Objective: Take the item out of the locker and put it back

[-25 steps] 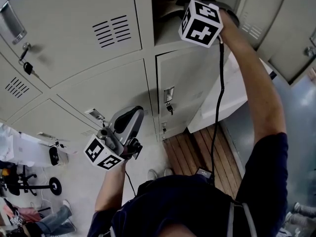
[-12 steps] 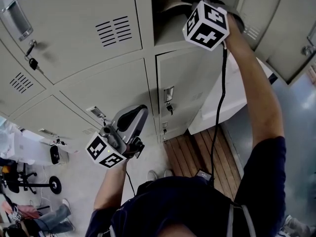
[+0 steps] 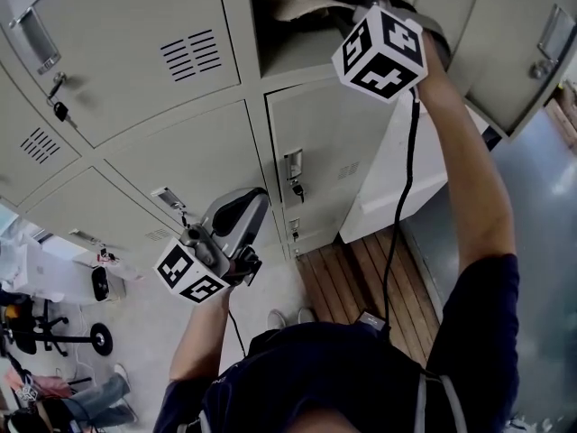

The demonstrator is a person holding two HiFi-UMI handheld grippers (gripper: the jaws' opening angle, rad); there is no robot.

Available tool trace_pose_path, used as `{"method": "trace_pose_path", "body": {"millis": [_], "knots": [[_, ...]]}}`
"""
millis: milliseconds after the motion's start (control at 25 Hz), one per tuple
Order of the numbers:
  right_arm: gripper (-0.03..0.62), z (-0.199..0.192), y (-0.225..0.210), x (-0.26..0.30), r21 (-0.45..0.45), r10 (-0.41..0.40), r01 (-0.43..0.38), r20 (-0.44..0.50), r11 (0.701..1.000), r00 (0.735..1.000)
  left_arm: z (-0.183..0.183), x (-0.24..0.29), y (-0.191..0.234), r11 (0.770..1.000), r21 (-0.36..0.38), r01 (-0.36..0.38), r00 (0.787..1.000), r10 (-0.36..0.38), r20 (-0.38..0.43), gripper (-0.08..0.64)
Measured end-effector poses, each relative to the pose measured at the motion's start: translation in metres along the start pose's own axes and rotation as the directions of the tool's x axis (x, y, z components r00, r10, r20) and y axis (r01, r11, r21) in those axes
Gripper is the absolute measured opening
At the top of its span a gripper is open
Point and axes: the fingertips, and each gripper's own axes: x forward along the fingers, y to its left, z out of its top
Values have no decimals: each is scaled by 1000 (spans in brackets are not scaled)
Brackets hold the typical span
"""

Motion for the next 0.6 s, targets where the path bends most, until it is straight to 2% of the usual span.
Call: {"method": "trace_pose_path", "body": {"millis": [600], "knots": [[21, -18, -6, -96, 67, -114, 110, 69, 992, 991, -2, 13, -47, 998, 58, 2, 1000, 0, -31, 3]]}}
